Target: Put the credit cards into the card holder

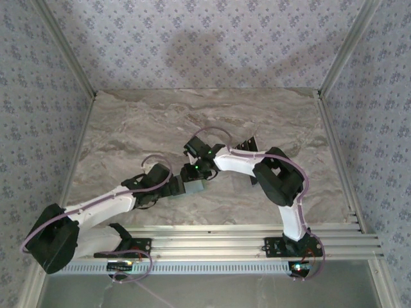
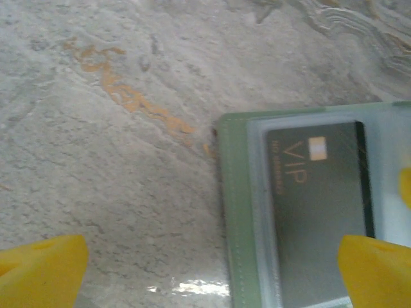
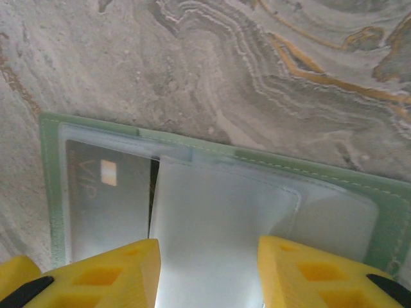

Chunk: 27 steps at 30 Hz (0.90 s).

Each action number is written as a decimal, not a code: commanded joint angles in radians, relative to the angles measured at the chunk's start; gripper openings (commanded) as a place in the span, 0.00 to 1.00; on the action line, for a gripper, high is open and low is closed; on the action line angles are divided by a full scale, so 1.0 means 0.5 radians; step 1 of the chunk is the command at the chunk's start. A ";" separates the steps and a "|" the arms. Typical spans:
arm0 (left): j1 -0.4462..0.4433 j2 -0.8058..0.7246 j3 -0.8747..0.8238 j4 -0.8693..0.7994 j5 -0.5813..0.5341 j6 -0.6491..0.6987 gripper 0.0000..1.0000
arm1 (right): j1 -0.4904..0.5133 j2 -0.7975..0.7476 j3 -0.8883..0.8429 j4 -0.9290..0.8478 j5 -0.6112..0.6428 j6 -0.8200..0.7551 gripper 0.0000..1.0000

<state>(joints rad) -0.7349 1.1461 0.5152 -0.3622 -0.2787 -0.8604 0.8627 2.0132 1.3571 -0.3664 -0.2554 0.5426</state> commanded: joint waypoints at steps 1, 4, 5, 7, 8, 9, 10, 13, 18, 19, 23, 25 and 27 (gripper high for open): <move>-0.073 -0.043 -0.012 0.066 -0.057 -0.047 1.00 | 0.016 0.053 -0.031 0.012 -0.064 0.080 0.46; -0.145 -0.043 -0.015 0.093 -0.094 -0.069 1.00 | 0.017 0.059 -0.041 0.029 -0.064 0.098 0.46; -0.169 -0.043 -0.021 0.103 -0.107 -0.080 1.00 | 0.019 0.060 -0.045 0.032 -0.060 0.102 0.46; -0.212 -0.040 -0.029 0.126 -0.132 -0.094 1.00 | 0.017 0.060 -0.051 0.036 -0.060 0.108 0.46; -0.233 -0.042 -0.034 0.143 -0.148 -0.098 1.00 | 0.018 0.060 -0.053 0.038 -0.062 0.114 0.46; -0.254 -0.043 -0.039 0.158 -0.162 -0.103 1.00 | 0.018 0.060 -0.056 0.042 -0.066 0.115 0.46; -0.272 -0.048 -0.047 0.169 -0.172 -0.107 1.00 | 0.020 0.063 -0.055 0.045 -0.066 0.118 0.46; -0.321 -0.059 -0.072 0.247 -0.194 -0.108 1.00 | 0.017 0.063 -0.062 0.049 -0.072 0.122 0.46; -0.384 -0.047 -0.085 0.379 -0.213 -0.083 1.00 | 0.017 0.063 -0.061 0.049 -0.074 0.119 0.46; -0.392 -0.039 -0.085 0.400 -0.214 -0.073 1.00 | 0.019 0.063 -0.063 0.049 -0.072 0.118 0.46; -0.412 0.006 -0.061 0.463 -0.215 -0.040 1.00 | 0.018 0.071 -0.061 0.055 -0.080 0.123 0.46; -0.414 0.044 -0.041 0.470 -0.217 -0.032 1.00 | 0.019 0.069 -0.062 0.055 -0.083 0.125 0.46; -0.415 0.088 -0.030 0.480 -0.219 -0.022 1.00 | 0.017 0.070 -0.063 0.057 -0.083 0.126 0.46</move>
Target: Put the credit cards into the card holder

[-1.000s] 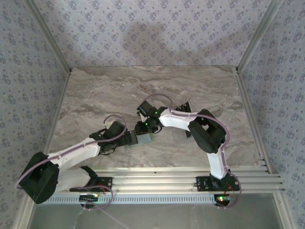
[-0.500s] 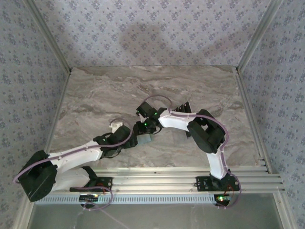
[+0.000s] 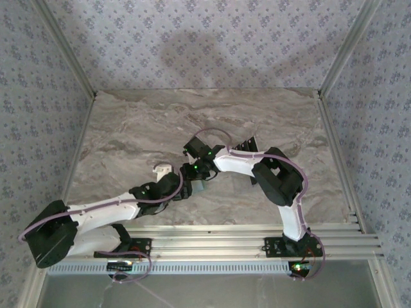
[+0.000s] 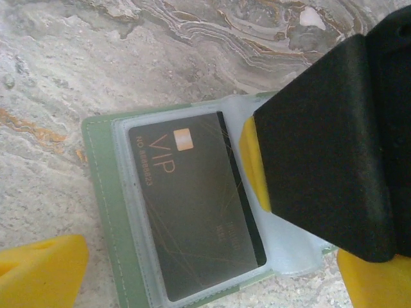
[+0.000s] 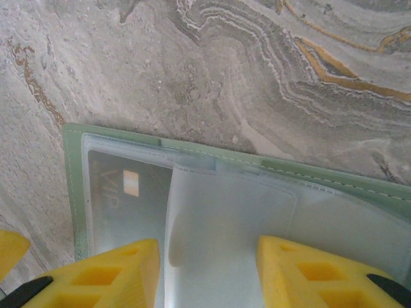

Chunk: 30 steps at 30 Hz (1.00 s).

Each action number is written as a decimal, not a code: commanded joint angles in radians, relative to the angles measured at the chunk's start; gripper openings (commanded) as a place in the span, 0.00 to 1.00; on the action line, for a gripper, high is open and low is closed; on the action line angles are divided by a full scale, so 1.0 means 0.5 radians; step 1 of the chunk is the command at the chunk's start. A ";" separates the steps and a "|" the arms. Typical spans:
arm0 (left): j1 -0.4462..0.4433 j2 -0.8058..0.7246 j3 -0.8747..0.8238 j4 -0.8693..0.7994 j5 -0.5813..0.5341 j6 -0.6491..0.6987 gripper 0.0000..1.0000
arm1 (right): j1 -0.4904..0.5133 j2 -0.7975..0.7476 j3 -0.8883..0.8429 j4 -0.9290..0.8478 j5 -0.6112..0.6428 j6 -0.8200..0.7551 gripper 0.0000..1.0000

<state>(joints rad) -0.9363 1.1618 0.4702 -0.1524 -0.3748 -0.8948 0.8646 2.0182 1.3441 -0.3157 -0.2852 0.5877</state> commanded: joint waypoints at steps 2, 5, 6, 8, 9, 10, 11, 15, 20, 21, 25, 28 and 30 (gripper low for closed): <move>-0.014 0.099 0.063 0.080 -0.025 0.048 1.00 | 0.013 0.057 -0.036 -0.046 -0.025 0.035 0.46; -0.017 0.163 0.063 0.098 -0.038 0.048 1.00 | 0.010 0.056 -0.032 -0.047 -0.028 0.037 0.46; -0.017 0.183 0.063 0.095 -0.054 0.042 1.00 | 0.013 0.056 -0.031 -0.046 -0.031 0.038 0.46; -0.017 0.211 0.059 0.087 -0.076 0.029 1.00 | 0.011 0.056 -0.027 -0.050 -0.037 0.039 0.46; -0.017 0.223 0.054 0.083 -0.092 0.019 1.00 | 0.010 0.053 -0.027 -0.049 -0.040 0.037 0.46; -0.018 0.231 0.051 0.076 -0.109 0.011 1.00 | 0.010 0.053 -0.025 -0.048 -0.043 0.038 0.46; -0.017 0.241 0.045 0.063 -0.127 0.001 0.99 | 0.011 0.050 -0.021 -0.051 -0.046 0.037 0.46; -0.017 0.271 -0.003 0.047 -0.175 -0.038 0.99 | 0.006 0.036 -0.003 -0.062 -0.052 0.036 0.46; -0.017 0.280 -0.050 0.042 -0.180 -0.075 0.98 | -0.020 -0.049 -0.016 -0.060 -0.044 0.038 0.46; -0.017 0.280 -0.055 0.040 -0.184 -0.076 0.98 | -0.034 -0.081 -0.035 -0.043 -0.040 0.039 0.46; -0.017 0.280 -0.072 0.049 -0.183 -0.087 0.97 | -0.071 -0.163 -0.079 -0.016 -0.044 0.050 0.47; -0.017 0.278 -0.083 0.056 -0.178 -0.088 0.97 | -0.083 -0.206 -0.110 -0.016 -0.025 0.043 0.47; -0.017 0.277 -0.087 0.059 -0.178 -0.091 0.97 | -0.095 -0.230 -0.138 -0.013 -0.016 0.047 0.47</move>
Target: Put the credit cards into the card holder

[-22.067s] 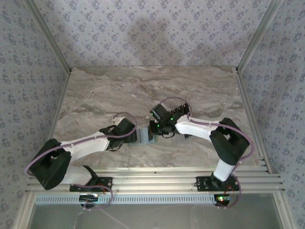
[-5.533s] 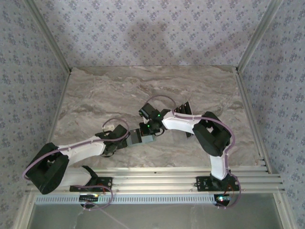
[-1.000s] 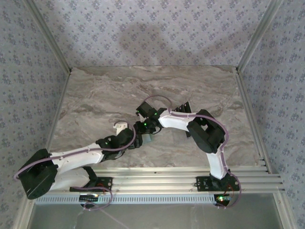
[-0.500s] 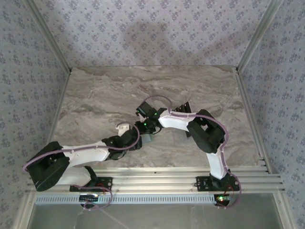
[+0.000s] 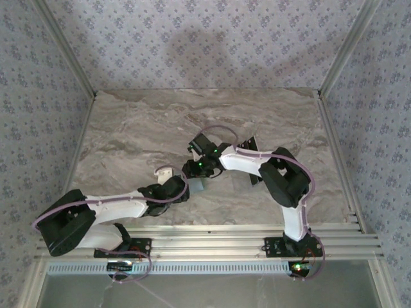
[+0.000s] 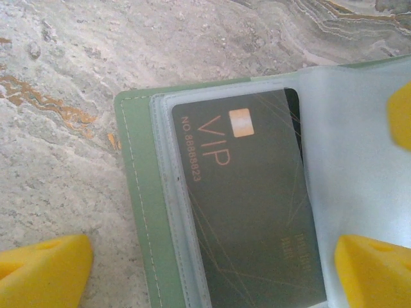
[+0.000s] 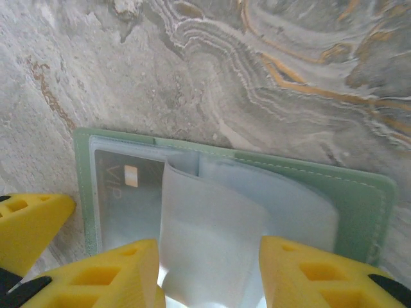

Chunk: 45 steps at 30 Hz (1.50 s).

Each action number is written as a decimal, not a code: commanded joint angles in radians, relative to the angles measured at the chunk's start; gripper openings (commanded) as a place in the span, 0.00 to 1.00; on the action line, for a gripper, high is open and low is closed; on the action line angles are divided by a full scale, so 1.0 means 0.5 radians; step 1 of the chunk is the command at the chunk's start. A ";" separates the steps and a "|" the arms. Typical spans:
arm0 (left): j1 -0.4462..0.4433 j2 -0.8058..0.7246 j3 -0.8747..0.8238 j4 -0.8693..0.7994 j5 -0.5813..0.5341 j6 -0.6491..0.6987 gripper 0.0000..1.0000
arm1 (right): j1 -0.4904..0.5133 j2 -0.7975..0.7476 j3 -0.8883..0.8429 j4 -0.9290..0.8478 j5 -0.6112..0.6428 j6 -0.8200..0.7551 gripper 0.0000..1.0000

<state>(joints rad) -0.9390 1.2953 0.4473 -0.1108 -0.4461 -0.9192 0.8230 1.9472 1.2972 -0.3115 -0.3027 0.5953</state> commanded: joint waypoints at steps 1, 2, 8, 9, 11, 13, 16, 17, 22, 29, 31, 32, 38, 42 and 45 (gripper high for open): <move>-0.012 0.008 -0.040 -0.024 -0.037 -0.043 0.97 | -0.016 -0.100 -0.064 -0.012 0.025 0.035 0.47; -0.012 0.010 -0.041 -0.024 -0.035 -0.044 0.97 | -0.024 -0.111 -0.078 -0.003 0.025 0.042 0.47; -0.012 0.008 -0.045 -0.027 -0.037 -0.042 0.97 | -0.026 -0.088 -0.113 0.034 0.004 0.052 0.47; -0.012 0.008 -0.046 -0.030 -0.037 -0.042 0.97 | -0.020 -0.074 -0.110 0.039 0.001 0.052 0.47; -0.012 0.003 -0.048 -0.032 -0.039 -0.043 0.97 | -0.009 -0.049 -0.096 0.043 -0.008 0.054 0.47; -0.012 -0.004 -0.051 -0.031 -0.037 -0.042 0.97 | 0.002 -0.018 -0.074 0.043 -0.013 0.055 0.47; -0.012 -0.011 -0.052 -0.032 -0.038 -0.040 0.97 | 0.022 0.027 -0.039 0.040 -0.023 0.052 0.47; -0.012 -0.015 -0.054 -0.033 -0.042 -0.039 0.97 | 0.027 0.040 -0.026 0.039 -0.030 0.054 0.47; -0.012 -0.048 -0.057 -0.052 -0.049 -0.036 0.97 | 0.053 0.072 0.013 0.034 -0.042 0.052 0.47; -0.012 -0.427 -0.109 -0.270 -0.168 -0.096 0.99 | 0.090 0.033 0.029 0.001 -0.039 0.052 0.47; -0.012 -0.618 -0.141 -0.396 -0.233 -0.147 1.00 | 0.105 0.019 0.037 -0.007 -0.042 0.052 0.47; -0.012 -0.699 -0.149 -0.450 -0.251 -0.162 1.00 | 0.116 0.016 0.045 -0.010 -0.039 0.052 0.47; 0.036 -1.120 -0.198 -0.698 -0.315 -0.229 1.00 | 0.206 0.061 0.157 -0.055 -0.012 0.103 0.52; 0.066 -1.224 -0.207 -0.750 -0.303 -0.239 1.00 | 0.270 0.159 0.262 -0.092 0.013 0.119 0.55; 0.073 -1.238 -0.208 -0.760 -0.297 -0.239 1.00 | 0.308 0.248 0.332 -0.138 0.053 0.125 0.56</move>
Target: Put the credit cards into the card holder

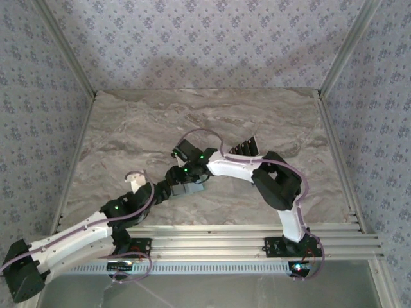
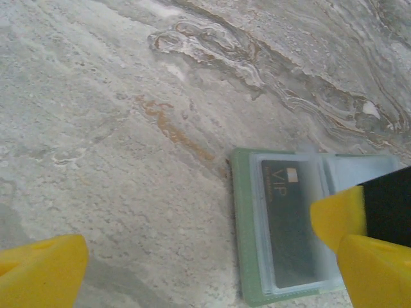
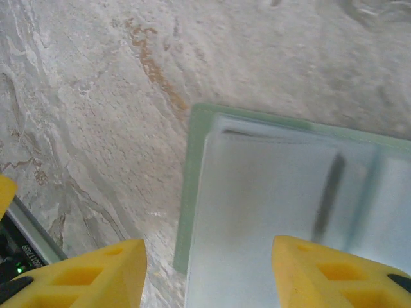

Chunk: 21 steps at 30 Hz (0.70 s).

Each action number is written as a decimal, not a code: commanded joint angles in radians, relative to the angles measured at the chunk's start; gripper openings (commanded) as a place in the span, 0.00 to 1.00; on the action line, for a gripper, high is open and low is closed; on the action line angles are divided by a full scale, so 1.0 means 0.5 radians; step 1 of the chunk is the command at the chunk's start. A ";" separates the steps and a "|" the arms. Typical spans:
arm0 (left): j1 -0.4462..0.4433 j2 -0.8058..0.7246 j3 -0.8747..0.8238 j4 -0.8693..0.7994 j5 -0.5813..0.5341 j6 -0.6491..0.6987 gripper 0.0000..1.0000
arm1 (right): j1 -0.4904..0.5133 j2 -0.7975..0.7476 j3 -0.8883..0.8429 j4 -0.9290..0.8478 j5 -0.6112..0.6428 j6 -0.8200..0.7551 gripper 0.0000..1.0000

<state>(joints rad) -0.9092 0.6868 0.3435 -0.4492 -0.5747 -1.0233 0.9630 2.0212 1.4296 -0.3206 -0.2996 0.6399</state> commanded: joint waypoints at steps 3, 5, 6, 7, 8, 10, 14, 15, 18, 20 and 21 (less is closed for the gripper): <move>0.015 -0.021 0.003 -0.070 -0.032 -0.021 1.00 | 0.055 0.179 0.113 -0.160 0.082 0.027 0.56; 0.023 -0.024 0.009 -0.071 -0.034 -0.014 1.00 | 0.062 0.214 0.120 -0.183 0.101 0.019 0.56; 0.027 -0.027 0.009 -0.072 -0.033 -0.008 1.00 | 0.061 0.220 0.117 -0.182 0.098 0.022 0.56; 0.031 -0.030 0.009 -0.070 -0.030 -0.007 1.00 | 0.062 0.222 0.114 -0.184 0.095 0.020 0.56; 0.039 -0.030 0.008 -0.070 -0.027 -0.005 1.00 | 0.062 0.220 0.114 -0.186 0.093 0.016 0.56; 0.050 -0.030 0.008 -0.062 -0.012 -0.001 1.00 | 0.057 0.197 0.119 -0.193 0.085 0.003 0.56; 0.070 -0.014 0.006 -0.035 -0.004 0.014 1.00 | 0.024 0.075 0.144 -0.234 0.097 -0.075 0.56; 0.077 -0.003 0.009 -0.027 -0.004 0.018 1.00 | 0.011 0.028 0.140 -0.245 0.113 -0.099 0.56; 0.106 0.062 0.023 0.021 0.079 0.048 1.00 | -0.045 -0.161 0.104 -0.306 0.177 -0.169 0.56; 0.123 0.138 0.044 0.054 0.114 0.070 1.00 | -0.099 -0.287 0.080 -0.396 0.230 -0.215 0.56; 0.127 0.173 0.055 0.063 0.123 0.079 1.00 | -0.118 -0.338 0.072 -0.471 0.242 -0.210 0.56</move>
<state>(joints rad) -0.8562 0.7380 0.3374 -0.4488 -0.5396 -1.0111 0.9386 1.9686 1.4731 -0.4522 -0.2310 0.5797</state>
